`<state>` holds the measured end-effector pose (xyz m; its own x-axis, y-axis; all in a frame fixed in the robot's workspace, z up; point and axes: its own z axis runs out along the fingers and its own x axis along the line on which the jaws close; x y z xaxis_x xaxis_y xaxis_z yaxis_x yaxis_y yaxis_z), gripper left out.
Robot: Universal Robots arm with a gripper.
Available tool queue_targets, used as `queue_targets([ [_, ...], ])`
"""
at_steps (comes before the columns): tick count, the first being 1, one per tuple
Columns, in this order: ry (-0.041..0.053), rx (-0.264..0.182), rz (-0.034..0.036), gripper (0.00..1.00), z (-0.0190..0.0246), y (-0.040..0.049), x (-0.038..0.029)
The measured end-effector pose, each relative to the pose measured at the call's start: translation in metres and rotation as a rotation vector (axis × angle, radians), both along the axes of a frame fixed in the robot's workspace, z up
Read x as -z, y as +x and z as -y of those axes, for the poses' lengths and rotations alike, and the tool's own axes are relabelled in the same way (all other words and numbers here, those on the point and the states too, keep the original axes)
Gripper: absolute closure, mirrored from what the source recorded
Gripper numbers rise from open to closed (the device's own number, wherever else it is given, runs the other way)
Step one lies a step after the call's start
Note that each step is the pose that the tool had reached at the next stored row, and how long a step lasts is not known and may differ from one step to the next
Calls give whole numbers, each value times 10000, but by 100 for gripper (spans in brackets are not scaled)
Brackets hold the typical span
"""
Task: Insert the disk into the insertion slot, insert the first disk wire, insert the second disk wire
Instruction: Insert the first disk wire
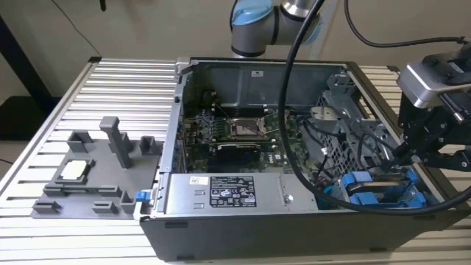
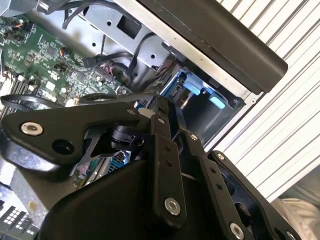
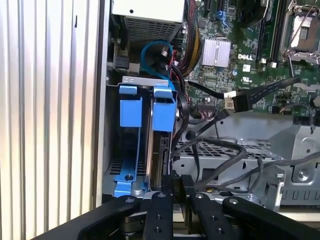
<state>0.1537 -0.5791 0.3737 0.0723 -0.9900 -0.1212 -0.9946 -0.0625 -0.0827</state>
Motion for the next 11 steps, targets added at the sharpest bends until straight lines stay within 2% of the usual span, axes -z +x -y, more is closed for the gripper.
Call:
queue_targets([
  [8, -1, 228, -16, 81, 7, 32, 54],
  [11, -1, 279, -48, 81, 9, 40, 61],
])
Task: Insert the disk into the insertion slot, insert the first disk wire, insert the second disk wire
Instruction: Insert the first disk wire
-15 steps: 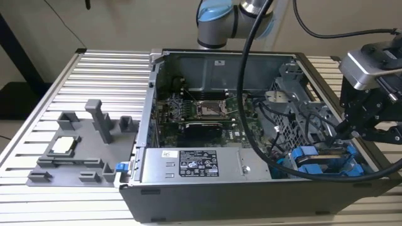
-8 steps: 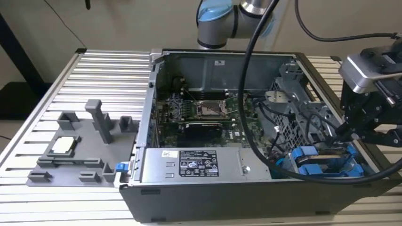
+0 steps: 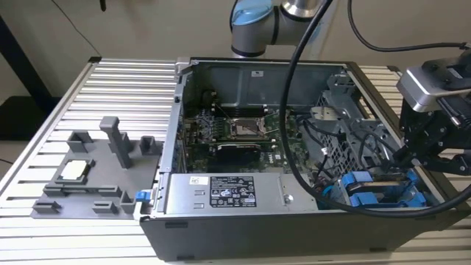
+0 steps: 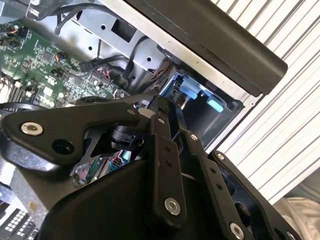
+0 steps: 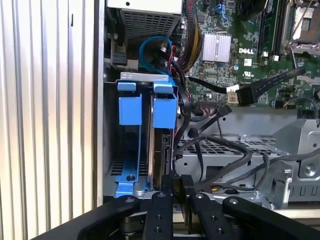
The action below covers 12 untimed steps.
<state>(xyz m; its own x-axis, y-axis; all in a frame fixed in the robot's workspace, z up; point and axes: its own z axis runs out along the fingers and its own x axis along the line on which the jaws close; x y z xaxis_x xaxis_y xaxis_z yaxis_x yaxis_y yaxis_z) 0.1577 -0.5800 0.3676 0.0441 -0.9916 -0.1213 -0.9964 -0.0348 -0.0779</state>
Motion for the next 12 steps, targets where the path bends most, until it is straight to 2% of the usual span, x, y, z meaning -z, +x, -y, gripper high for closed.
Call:
queue_targets([
  [4, 2, 2, -2, 81, 0, 0, 4],
  [12, 0, 100, -2, 81, 3, 0, 69],
])
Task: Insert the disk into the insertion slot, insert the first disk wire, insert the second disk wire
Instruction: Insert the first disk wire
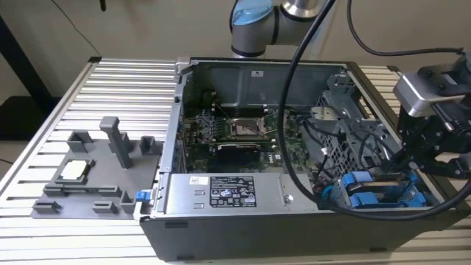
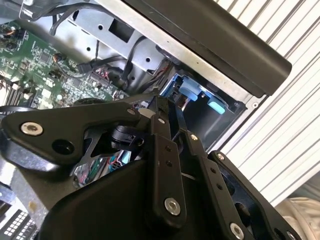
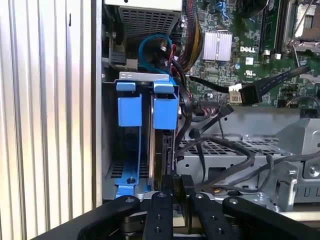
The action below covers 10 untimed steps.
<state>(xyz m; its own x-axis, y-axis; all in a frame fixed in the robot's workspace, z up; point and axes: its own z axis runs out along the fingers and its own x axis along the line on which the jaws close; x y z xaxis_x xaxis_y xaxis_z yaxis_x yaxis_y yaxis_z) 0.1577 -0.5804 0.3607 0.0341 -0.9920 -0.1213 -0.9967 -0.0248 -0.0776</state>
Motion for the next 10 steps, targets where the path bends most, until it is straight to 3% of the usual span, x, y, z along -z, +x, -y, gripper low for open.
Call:
queue_targets([
  [3, -2, 17, -10, 81, 3, -1, 13],
  [8, -46, 18, -107, 81, 16, -1, 24],
  [10, -61, 30, -115, 81, 28, -1, 30],
])
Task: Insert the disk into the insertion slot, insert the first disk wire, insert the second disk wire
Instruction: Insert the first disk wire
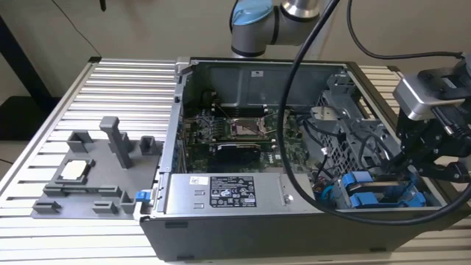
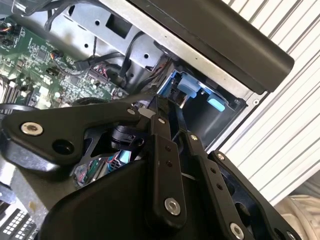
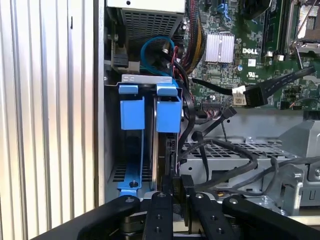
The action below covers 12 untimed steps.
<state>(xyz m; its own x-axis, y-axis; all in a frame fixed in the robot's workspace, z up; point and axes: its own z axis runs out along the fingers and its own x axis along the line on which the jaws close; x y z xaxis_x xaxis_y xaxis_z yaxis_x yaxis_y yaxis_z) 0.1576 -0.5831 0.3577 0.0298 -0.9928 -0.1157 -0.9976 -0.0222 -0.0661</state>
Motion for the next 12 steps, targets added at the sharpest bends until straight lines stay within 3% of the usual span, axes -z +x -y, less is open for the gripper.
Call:
queue_targets([
  [8, -13, 253, -1, 81, 9, 1, 35],
  [12, -11, 334, -1, 81, -11, 0, 44],
])
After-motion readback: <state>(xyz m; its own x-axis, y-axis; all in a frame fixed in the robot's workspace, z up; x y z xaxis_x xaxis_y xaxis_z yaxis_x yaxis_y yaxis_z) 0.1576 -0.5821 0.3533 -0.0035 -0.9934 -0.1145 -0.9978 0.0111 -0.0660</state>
